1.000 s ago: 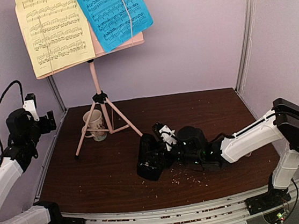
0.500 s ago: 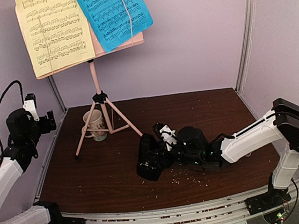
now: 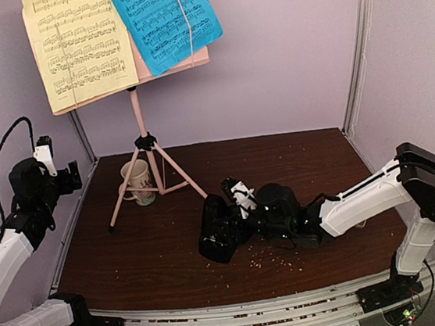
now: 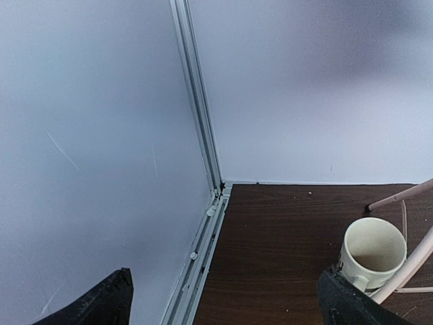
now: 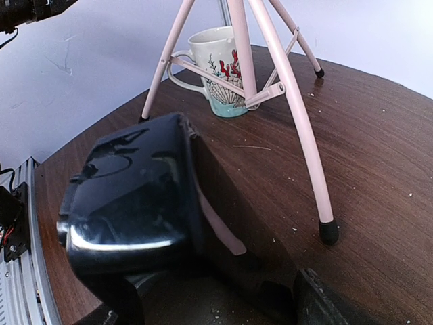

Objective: Pack up the instrument practice props

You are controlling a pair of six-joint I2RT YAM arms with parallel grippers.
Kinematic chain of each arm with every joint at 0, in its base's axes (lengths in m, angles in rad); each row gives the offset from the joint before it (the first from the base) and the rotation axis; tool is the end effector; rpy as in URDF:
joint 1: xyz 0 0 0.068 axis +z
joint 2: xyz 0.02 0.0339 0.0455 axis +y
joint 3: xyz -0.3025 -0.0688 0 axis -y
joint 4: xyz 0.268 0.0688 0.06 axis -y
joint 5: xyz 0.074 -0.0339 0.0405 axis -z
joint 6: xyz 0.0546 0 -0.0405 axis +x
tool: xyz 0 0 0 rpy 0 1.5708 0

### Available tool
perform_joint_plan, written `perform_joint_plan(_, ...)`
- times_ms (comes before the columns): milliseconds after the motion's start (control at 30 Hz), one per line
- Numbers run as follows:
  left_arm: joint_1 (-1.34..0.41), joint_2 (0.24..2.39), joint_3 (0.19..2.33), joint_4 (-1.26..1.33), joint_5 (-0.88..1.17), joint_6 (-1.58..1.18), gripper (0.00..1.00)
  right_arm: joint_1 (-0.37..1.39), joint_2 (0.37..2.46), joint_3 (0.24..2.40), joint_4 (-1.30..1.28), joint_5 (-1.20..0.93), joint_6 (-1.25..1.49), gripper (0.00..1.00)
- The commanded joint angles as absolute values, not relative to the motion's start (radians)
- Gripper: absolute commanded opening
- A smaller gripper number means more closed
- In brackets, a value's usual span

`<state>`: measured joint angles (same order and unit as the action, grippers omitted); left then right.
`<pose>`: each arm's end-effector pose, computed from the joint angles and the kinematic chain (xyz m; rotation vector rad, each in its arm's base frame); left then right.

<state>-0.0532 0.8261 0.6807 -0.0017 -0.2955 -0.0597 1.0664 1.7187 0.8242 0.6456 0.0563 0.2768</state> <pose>0.2143 0.0045 0.3380 -0.2239 1.6997 0.1699 0.1978 0.3519 0.2096 -0.6972 1.7821 0.8836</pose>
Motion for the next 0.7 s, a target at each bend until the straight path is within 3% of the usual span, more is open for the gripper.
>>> perform_joint_plan(0,-0.051,0.825,0.683,0.029,-0.293,-0.055,0.98,1.057,1.742,0.85,0.601,0.087,0.291,0.73)
perform_joint_plan(200,-0.051,0.825,0.683,0.029,-0.294,-0.054,0.98,1.056,1.74,0.852,0.598,0.089,0.293,0.78)
perform_joint_plan(467,-0.051,0.827,0.683,0.026,-0.294,-0.053,0.98,1.056,1.694,0.833,0.599,0.076,0.279,1.0)
perform_joint_plan(667,-0.051,0.866,0.702,0.001,-0.295,-0.05,0.98,1.051,1.592,0.786,0.543,0.069,0.27,1.0)
